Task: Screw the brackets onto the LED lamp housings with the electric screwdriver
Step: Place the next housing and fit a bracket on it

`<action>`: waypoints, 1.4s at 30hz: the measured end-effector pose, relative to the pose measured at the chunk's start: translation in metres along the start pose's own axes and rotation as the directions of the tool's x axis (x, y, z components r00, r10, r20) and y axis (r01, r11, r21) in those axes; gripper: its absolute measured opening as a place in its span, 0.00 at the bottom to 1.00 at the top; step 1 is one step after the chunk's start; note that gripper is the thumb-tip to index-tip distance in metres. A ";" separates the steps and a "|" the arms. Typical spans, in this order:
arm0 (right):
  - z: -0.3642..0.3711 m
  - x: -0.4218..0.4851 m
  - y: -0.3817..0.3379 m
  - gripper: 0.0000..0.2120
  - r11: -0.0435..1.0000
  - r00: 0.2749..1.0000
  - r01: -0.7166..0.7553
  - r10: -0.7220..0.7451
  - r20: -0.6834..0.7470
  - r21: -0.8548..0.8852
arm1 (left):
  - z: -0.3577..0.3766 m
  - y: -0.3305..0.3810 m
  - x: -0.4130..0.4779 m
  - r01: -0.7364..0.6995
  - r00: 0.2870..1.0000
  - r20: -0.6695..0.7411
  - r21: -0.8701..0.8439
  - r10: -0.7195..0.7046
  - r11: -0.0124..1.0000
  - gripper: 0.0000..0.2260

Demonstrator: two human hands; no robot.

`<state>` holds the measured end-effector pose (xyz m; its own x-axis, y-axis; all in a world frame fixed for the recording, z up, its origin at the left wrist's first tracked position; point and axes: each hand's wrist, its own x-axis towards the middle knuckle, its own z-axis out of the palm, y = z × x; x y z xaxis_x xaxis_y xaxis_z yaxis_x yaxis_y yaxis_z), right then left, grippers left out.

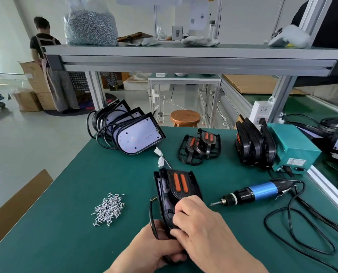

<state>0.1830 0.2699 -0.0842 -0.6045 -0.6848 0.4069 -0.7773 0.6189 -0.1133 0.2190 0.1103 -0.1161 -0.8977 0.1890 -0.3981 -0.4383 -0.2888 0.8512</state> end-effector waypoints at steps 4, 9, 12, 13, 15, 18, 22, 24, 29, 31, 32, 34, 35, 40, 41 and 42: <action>0.002 -0.001 0.002 0.13 1.000 0.997 0.019 -0.018 0.072 -0.018 | -0.027 0.014 -0.008 -0.002 0.991 -0.127 0.361 0.051 0.932 0.29; 0.007 0.000 0.005 0.17 0.992 0.969 -0.034 0.002 0.246 0.122 | -0.036 0.044 0.004 -0.024 0.894 -0.403 0.397 0.198 0.917 0.44; 0.004 0.003 0.007 0.16 0.973 0.966 -0.055 -0.004 0.257 0.223 | -0.027 0.055 0.027 -0.012 0.896 -0.392 0.451 0.210 0.893 0.36; 0.001 0.005 0.009 0.16 0.957 0.970 -0.076 0.006 0.244 0.279 | -0.023 0.058 0.034 -0.007 0.898 -0.382 0.484 0.218 0.875 0.32; -0.002 0.008 0.018 0.14 0.920 0.990 -0.139 0.116 0.086 0.365 | -0.017 0.061 0.045 -0.020 0.898 -0.367 0.518 0.243 0.855 0.25; 0.001 0.022 0.045 0.06 0.849 0.912 -0.300 0.389 -0.130 0.435 | -0.016 0.058 0.054 -0.057 0.898 -0.365 0.456 0.245 0.888 0.19; 0.019 0.072 0.087 0.15 0.774 0.837 -0.540 0.536 0.113 0.332 | -0.014 0.041 0.057 -0.101 0.872 -0.367 0.512 0.324 0.853 0.16; 0.030 0.104 0.096 0.15 0.804 0.848 -0.528 0.479 0.228 0.272 | -0.013 0.034 0.059 -0.106 0.845 -0.374 0.585 0.383 0.804 0.10; 0.055 0.150 0.091 0.20 0.856 0.763 -0.503 0.374 0.527 0.121 | -0.013 0.030 0.055 -0.125 0.819 -0.373 0.626 0.436 0.770 0.14; 0.058 0.149 0.093 0.21 0.815 0.784 -0.548 0.422 0.456 0.188 | -0.014 0.031 0.054 -0.144 0.823 -0.361 0.613 0.438 0.777 0.17; 0.059 0.146 0.096 0.21 0.795 0.811 -0.555 0.453 0.370 0.246 | -0.014 0.032 0.053 -0.152 0.828 -0.353 0.606 0.436 0.781 0.18; 0.059 0.138 0.100 0.20 0.791 0.838 -0.543 0.486 0.248 0.283 | -0.014 0.032 0.054 -0.163 0.834 -0.336 0.607 0.437 0.778 0.16; 0.056 0.133 0.100 0.19 0.797 0.833 -0.546 0.487 0.262 0.259 | -0.014 0.032 0.056 -0.159 0.836 -0.330 0.618 0.438 0.770 0.14; 0.038 0.107 0.098 0.17 0.810 0.823 -0.553 0.495 0.280 0.196 | -0.011 0.031 0.057 -0.168 0.838 -0.293 0.663 0.460 0.729 0.04; 0.031 0.100 0.098 0.17 0.794 0.829 -0.556 0.510 0.228 0.245 | -0.011 0.031 0.056 -0.178 0.837 -0.289 0.661 0.466 0.729 0.04; 0.025 0.092 0.098 0.17 0.780 0.832 -0.555 0.522 0.189 0.288 | -0.011 0.031 0.055 -0.189 0.835 -0.285 0.655 0.471 0.731 0.03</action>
<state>0.0469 0.2576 -0.0809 -0.9415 -0.3192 0.1083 -0.3212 0.7523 -0.5752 0.1555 0.1018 -0.1151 -0.9690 -0.2452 -0.0290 -0.1206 0.3678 0.9220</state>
